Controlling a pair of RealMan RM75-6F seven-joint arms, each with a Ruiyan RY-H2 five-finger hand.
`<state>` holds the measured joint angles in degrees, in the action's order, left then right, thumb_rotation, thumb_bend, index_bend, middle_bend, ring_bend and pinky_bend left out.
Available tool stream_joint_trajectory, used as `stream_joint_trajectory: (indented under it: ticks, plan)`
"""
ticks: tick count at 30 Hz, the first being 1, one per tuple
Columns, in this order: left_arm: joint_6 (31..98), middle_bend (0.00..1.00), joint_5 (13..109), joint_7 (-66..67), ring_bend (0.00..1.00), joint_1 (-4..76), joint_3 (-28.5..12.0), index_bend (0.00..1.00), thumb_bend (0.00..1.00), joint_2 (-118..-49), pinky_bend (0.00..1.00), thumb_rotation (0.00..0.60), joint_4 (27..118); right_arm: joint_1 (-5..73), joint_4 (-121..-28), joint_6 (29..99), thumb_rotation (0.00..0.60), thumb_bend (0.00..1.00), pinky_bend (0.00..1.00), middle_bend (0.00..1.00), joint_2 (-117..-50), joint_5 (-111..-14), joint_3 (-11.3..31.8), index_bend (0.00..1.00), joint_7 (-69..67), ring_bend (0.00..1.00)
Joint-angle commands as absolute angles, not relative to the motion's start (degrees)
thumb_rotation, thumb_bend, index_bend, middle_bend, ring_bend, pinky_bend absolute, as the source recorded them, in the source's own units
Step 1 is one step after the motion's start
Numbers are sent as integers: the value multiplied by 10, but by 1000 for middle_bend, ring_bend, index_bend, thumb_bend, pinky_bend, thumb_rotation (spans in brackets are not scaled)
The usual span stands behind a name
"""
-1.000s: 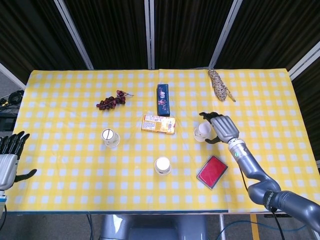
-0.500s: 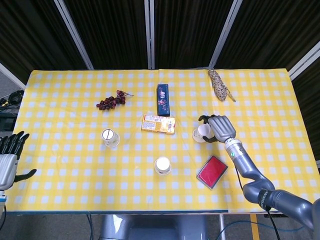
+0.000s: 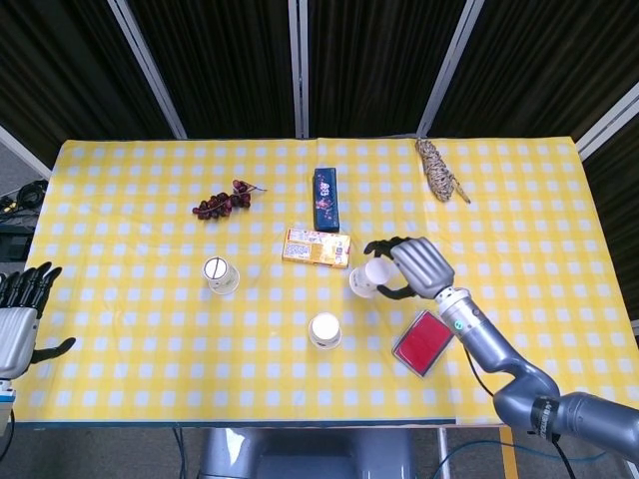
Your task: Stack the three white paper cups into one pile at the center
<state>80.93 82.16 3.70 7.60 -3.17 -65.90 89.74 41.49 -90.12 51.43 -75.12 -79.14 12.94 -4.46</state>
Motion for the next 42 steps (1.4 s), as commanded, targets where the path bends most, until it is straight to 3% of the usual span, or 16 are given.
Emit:
stream_joint_trajectory:
  ticks: [1,33,35,39,42]
  plan:
    - [810,0,822,36,0,76,-31,0,0,-659,0,600,898,423,-978,517,600,213,468,450,-706,-848,117,339,-71,379]
    - [812,0,829,17,0,75,-29,0,0,-652,0,600,897,452,-1003,518,600,216,470,430,-755,-837,88,329,53,391]
    - [812,0,829,16,0,75,-29,0,0,-652,0,600,897,452,-1002,517,600,199,467,384,-756,-839,84,281,57,375]
    - [812,0,829,15,0,76,-30,0,0,-652,0,600,896,457,-1019,491,600,52,315,80,-740,-837,67,21,61,154]
    - [811,0,828,15,0,76,-30,0,0,-652,0,600,895,456,-1034,492,600,0,224,0,-729,-831,67,0,68,47]
